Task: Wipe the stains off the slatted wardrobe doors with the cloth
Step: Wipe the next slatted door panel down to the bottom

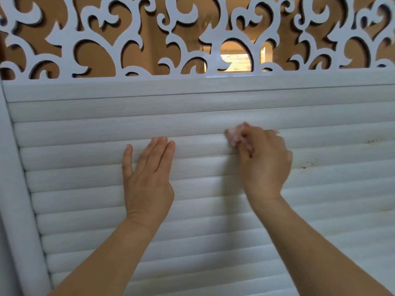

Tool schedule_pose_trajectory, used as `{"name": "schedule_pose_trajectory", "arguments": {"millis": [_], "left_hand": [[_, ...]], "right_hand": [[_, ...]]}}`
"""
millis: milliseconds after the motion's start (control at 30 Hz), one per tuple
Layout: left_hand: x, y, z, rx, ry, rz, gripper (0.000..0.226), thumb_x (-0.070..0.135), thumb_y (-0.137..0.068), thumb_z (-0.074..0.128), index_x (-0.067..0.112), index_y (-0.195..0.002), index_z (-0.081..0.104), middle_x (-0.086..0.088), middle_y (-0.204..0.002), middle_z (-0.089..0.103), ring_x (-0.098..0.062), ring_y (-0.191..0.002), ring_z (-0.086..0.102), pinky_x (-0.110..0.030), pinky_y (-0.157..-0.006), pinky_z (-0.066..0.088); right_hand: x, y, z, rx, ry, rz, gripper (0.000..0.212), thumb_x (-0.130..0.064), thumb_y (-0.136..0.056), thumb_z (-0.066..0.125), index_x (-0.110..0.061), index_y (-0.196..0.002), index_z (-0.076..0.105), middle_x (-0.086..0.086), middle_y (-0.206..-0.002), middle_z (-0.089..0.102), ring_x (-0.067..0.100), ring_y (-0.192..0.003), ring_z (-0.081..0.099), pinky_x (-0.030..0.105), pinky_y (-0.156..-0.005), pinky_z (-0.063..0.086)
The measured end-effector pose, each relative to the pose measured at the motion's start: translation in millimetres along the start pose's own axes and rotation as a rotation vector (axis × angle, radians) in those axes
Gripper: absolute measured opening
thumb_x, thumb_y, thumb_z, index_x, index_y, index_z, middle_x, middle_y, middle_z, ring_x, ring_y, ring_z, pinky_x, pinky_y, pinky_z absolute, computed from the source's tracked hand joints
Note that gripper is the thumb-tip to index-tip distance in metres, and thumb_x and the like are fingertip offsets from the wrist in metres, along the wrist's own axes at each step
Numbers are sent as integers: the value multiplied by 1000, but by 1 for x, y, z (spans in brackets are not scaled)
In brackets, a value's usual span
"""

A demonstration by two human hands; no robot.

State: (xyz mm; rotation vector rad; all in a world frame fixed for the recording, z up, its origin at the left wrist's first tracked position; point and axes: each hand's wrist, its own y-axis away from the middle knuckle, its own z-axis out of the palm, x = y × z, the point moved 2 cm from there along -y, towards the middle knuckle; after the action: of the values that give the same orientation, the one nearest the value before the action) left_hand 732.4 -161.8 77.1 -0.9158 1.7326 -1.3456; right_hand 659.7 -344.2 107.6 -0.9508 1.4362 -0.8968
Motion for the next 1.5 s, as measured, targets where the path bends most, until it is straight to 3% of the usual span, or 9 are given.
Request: {"name": "schedule_pose_trajectory", "arguments": {"millis": [133, 333, 533, 667, 833, 1033, 1167, 1367, 1500], "left_hand": [[-5, -1, -2, -2, -2, 32, 59, -1, -74, 32, 8, -127, 57, -7, -131, 57, -17, -124, 42, -46, -112, 8], [-11, -1, -4, 9, -45, 93, 60, -4, -73, 35, 9, -128, 56, -7, -133, 55, -17, -125, 44, -47, -112, 8], [-7, 1, -2, 16, -35, 68, 60, -8, -74, 35, 8, -128, 55, -8, -133, 55, -23, -122, 53, -44, -113, 2], [-3, 1, -1, 6, -15, 29, 60, -6, -74, 33, 7, -128, 55, -9, -133, 55, -23, -123, 51, -43, -113, 2], [-2, 1, -2, -22, -8, 10, 60, -3, -74, 33, 7, -129, 53, -8, -134, 54, -22, -125, 48, -44, -113, 3], [-2, 3, -3, -56, -31, 24, 61, -2, -73, 33, 8, -131, 51, -9, -136, 51, -22, -127, 46, -46, -112, 1], [-1, 4, -2, -81, -32, 8, 63, -3, -73, 32, 7, -133, 48, -10, -138, 49, -23, -128, 45, -46, -112, -3], [10, 6, 0, -100, -4, -91, 67, -5, -69, 37, 6, -134, 45, -10, -142, 43, -22, -134, 36, -56, -110, 2], [17, 7, 1, -109, 20, -144, 67, -4, -68, 36, 4, -134, 45, -10, -142, 43, -23, -135, 35, -58, -109, 5]], "right_hand": [[-48, 40, 23, -42, -5, -278, 7, -29, -74, 65, -30, -79, 70, -6, -78, 64, 21, -77, 61, 29, -68, 27], [-28, 50, 26, 10, 98, -479, 15, -31, -82, 61, -32, -93, 72, -6, -89, 66, 20, -88, 55, 34, -75, 31], [42, 30, 4, 41, 206, -224, 24, -27, -84, 52, -29, -99, 70, -3, -101, 68, 26, -88, 59, 34, -77, 27], [34, 29, 7, 65, 227, -94, 29, -23, -83, 45, -20, -96, 70, 2, -101, 68, 30, -89, 59, 34, -77, 25], [-22, 41, 17, 9, 196, -251, 29, -33, -86, 43, -22, -86, 70, 2, -88, 66, 28, -83, 60, 35, -70, 26], [-35, 44, 21, -64, 116, -409, 24, -25, -82, 45, -24, -88, 69, -4, -89, 65, 25, -81, 59, 35, -72, 26], [6, 33, 7, -43, 142, -266, 27, -35, -84, 44, -29, -90, 69, -6, -91, 66, 24, -82, 60, 33, -72, 26], [46, 26, -1, 10, 140, 21, 23, -25, -79, 56, -21, -95, 72, 3, -97, 67, 33, -86, 62, 39, -68, 41], [14, 42, 9, -23, 162, -188, 19, -29, -73, 64, -29, -91, 71, -1, -92, 66, 26, -83, 55, 31, -65, 38]]}}
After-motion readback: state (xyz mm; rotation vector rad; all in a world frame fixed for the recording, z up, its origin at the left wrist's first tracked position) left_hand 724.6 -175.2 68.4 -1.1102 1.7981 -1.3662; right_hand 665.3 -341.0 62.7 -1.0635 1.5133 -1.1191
